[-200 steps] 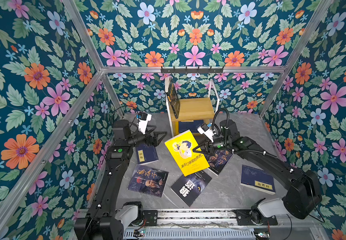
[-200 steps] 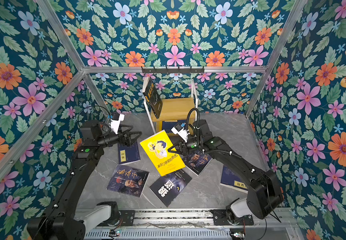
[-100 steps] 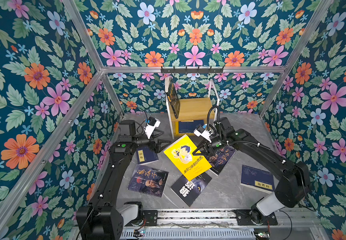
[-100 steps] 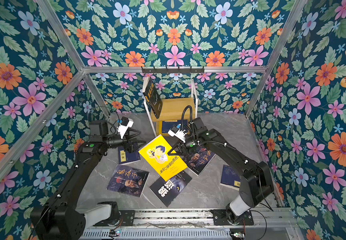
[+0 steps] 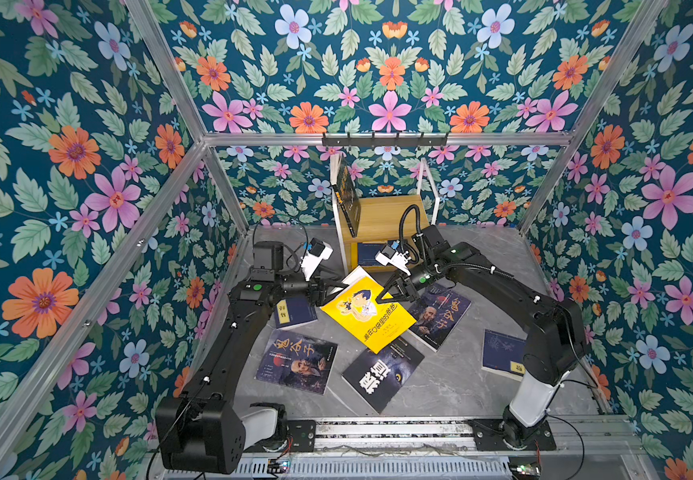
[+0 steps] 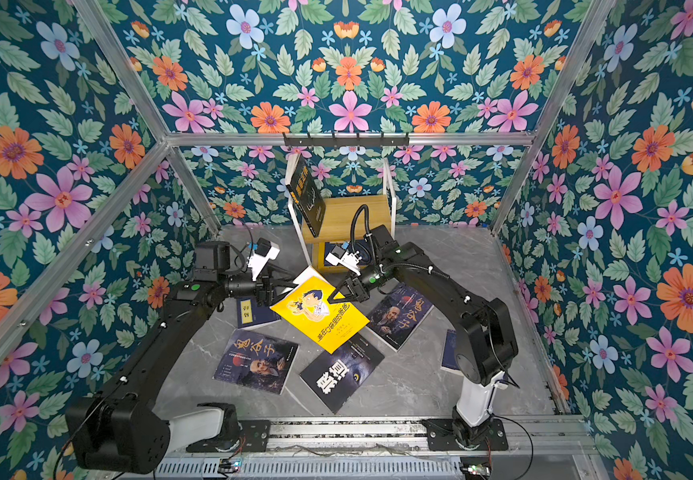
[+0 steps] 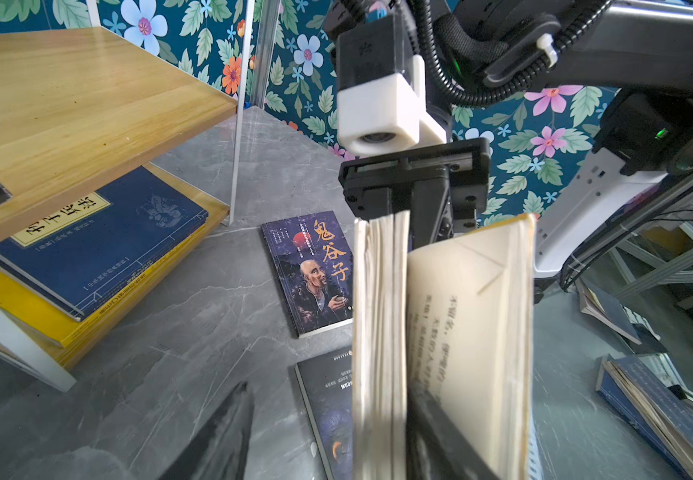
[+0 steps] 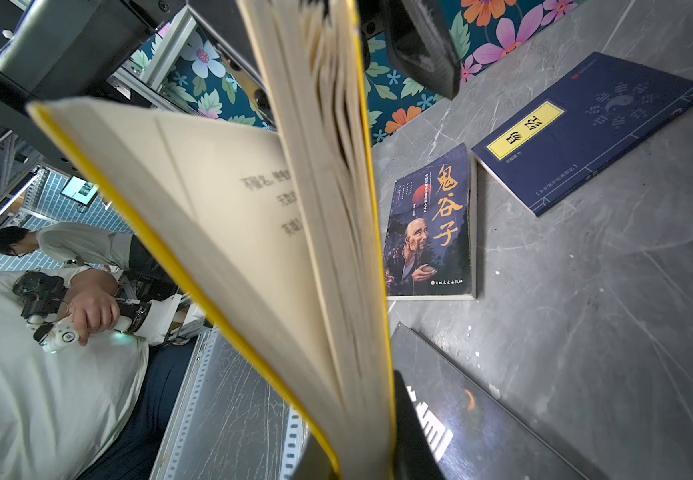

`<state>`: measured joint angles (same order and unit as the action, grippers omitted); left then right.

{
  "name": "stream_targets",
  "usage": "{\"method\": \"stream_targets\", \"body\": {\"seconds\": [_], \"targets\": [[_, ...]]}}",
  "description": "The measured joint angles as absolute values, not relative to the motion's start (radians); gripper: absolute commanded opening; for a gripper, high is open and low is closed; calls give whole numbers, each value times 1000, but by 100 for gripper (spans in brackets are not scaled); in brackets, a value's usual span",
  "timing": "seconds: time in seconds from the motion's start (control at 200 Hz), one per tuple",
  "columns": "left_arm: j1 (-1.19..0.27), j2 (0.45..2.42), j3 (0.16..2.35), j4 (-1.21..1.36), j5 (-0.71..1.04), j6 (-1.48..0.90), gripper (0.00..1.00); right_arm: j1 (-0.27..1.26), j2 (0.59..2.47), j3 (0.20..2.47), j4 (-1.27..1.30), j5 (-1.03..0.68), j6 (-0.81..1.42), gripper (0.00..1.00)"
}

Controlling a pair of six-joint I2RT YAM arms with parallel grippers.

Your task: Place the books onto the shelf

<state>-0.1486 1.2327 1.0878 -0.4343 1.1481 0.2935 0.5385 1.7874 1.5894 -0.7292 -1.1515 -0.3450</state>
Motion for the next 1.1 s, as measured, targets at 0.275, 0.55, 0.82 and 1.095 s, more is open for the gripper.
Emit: {"method": "stream_targets", "body": {"seconds": [0.275, 0.55, 0.82, 1.095], "targets": [[-64, 1218, 1200, -527, 1128, 314, 93, 537, 1750, 1555, -762, -1150, -388, 0], [-88, 1209, 1141, -645, 1243, 406, 99, 538, 1725, 1547, -763, -1151, -389, 0], [-143, 1214, 1086, -598, 1200, 388, 30, 553, 1729, 1559, -712, -1151, -351, 0], [-135, 1197, 1061, -513, 1206, 276, 0, 557, 1703, 1528, -635, -1047, -296, 65]]}}
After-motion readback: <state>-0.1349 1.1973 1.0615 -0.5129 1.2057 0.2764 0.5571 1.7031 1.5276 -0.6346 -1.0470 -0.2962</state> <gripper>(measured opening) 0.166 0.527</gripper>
